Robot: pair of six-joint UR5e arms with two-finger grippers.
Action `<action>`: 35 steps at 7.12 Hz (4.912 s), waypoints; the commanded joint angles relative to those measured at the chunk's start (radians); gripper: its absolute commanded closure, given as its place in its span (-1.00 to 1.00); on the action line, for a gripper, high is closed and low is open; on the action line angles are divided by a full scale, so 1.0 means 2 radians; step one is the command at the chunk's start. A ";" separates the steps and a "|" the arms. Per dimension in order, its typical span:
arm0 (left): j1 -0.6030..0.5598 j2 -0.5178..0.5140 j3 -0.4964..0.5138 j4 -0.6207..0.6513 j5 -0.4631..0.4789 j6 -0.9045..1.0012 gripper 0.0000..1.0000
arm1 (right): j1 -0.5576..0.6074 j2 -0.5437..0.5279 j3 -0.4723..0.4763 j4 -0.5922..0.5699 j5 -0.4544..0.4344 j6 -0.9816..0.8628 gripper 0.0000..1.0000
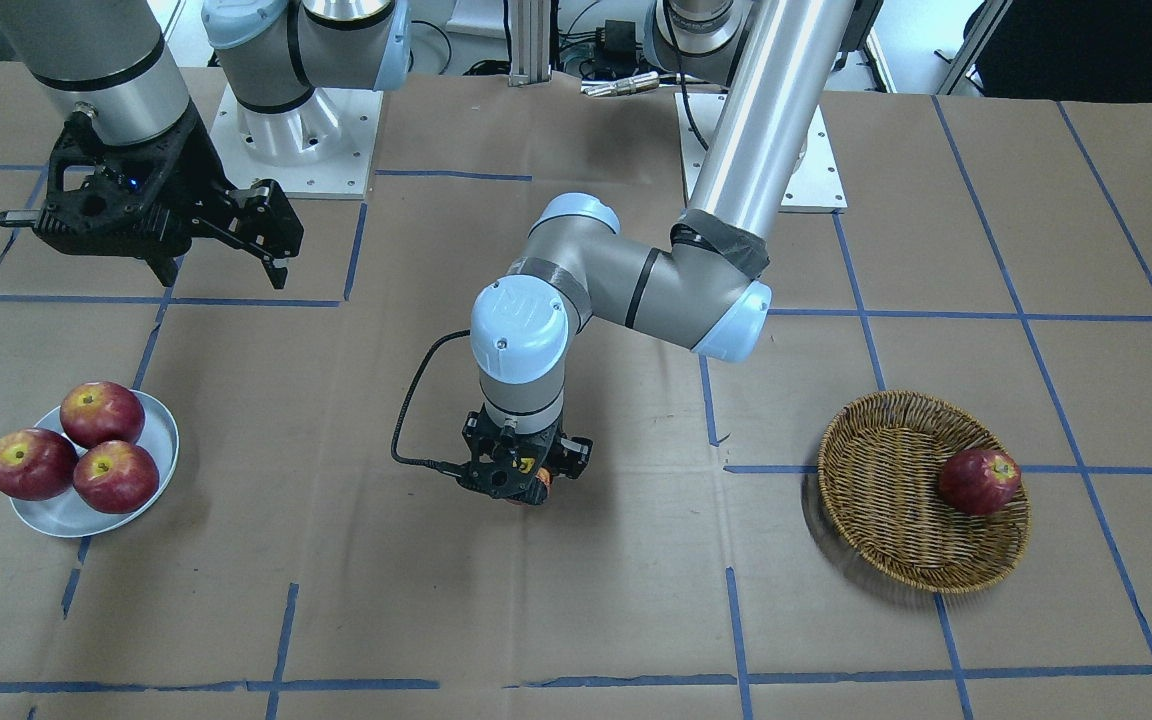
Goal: Transfer apple from basket to plate
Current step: 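Carry the apple with the left gripper to the table center and release it, then raise the left gripper back toward the basket while the right gripper reaches toward the apple, then lower the right gripper onto the red-yellow apple and grasp it, then carry the apple with the right gripper onto the white plate and release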
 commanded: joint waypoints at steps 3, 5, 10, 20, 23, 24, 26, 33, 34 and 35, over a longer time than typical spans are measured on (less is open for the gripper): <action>-0.003 -0.006 -0.002 0.003 0.003 -0.003 -0.94 | 0.000 0.000 0.000 0.000 0.000 0.000 -0.99; -0.002 0.019 0.003 -0.004 0.004 0.000 -0.97 | 0.000 0.000 0.003 0.000 -0.001 -0.001 -0.99; 0.138 0.274 0.083 -0.360 0.009 0.167 -0.97 | 0.003 0.006 -0.002 -0.002 -0.006 0.013 -0.99; 0.170 0.254 0.071 -0.328 0.008 0.181 -0.97 | 0.209 0.209 -0.005 -0.254 -0.047 0.267 -1.00; 0.170 0.258 0.054 -0.313 0.009 0.181 -0.97 | 0.212 0.277 -0.004 -0.323 -0.048 0.270 -1.00; 0.170 0.258 0.054 -0.311 0.009 0.181 -0.97 | 0.212 0.292 -0.002 -0.331 -0.048 0.269 -1.00; 0.171 0.258 0.053 -0.311 0.009 0.181 -0.97 | 0.212 0.309 -0.003 -0.335 -0.048 0.270 -0.97; 0.171 0.258 0.050 -0.310 0.009 0.181 -0.97 | 0.166 0.210 -0.001 -0.243 -0.048 0.247 -0.15; 0.175 0.258 0.050 -0.311 0.010 0.181 -0.97 | 0.119 0.170 0.003 -0.195 -0.047 0.182 -0.15; 0.188 0.258 0.049 -0.312 0.010 0.181 -0.97 | 0.072 0.142 0.005 -0.156 -0.047 0.121 -0.15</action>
